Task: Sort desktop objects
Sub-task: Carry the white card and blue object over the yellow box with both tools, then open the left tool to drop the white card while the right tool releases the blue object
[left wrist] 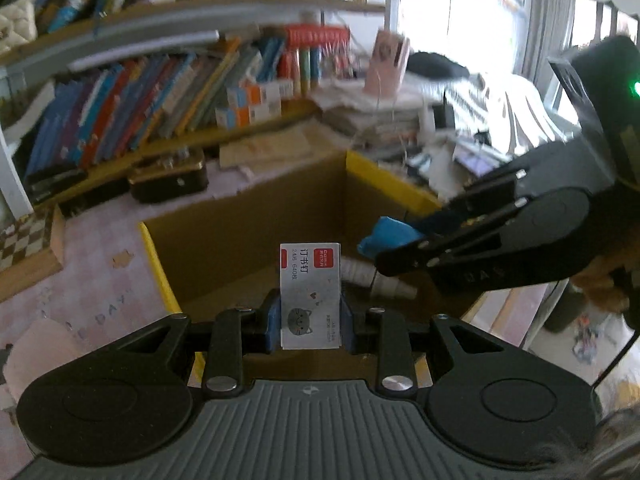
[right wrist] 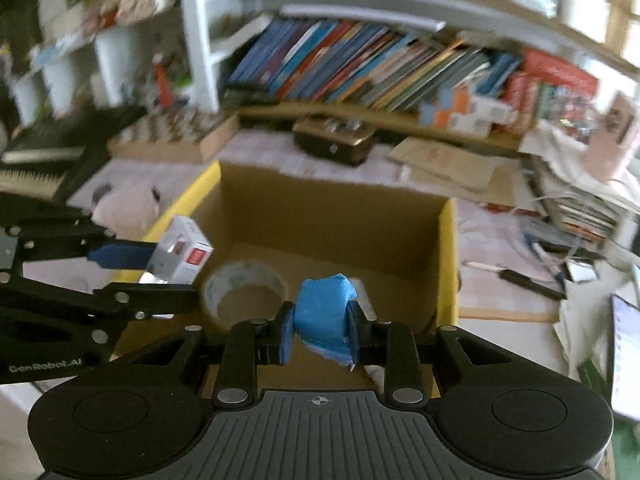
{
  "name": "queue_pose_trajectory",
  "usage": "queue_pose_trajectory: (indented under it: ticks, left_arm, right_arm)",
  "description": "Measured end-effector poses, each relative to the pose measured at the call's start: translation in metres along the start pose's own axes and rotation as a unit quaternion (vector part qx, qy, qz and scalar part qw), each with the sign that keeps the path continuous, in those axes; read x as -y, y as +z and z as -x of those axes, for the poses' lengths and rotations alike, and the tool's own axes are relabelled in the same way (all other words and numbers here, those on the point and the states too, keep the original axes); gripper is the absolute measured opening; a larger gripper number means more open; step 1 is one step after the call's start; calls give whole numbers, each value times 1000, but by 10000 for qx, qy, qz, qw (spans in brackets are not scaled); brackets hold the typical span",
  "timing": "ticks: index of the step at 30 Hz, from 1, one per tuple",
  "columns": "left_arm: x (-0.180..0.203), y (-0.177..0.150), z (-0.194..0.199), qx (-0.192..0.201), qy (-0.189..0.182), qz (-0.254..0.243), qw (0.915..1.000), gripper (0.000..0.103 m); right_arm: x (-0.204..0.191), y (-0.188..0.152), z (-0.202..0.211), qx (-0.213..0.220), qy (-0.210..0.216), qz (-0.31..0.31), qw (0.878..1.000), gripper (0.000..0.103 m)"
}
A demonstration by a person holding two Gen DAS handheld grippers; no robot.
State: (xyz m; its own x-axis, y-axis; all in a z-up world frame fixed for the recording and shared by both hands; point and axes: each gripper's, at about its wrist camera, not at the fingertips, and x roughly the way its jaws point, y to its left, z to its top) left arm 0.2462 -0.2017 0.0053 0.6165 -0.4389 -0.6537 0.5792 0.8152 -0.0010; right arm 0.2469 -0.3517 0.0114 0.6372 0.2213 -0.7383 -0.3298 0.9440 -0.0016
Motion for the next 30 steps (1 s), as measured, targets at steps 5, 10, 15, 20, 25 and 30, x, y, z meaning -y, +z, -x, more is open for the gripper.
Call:
queue_pose_trajectory:
  ticks: [5,10,15,20,25,30]
  left_arm:
    - [3,-4,-21,-392,1,23,9992,28]
    - [6,-8,-28,-579,-24,49,9983,28]
    - [6,-8,-28,-555,24,65,9984,28]
    - [4,-9,-28,-576,59,80,9983,28]
    - [5,-11,-27,-533,77,45,9985,34]
    - [3,-10,-10,-78,251,80,9996,75]
  right_arm:
    - [5,-2,-21,-388,267,256,9986,27]
    - [8,-4,-36,-748,494,362,9953,27]
    - [8,-6,-43,-899,630,364,9933,27]
    - [7,-6,-48,-954,672,334,9926,27]
    - [6,-7,-52,-1030,645,274,9922,28]
    - [9,-9,-51,-999,539,88,9935,32]
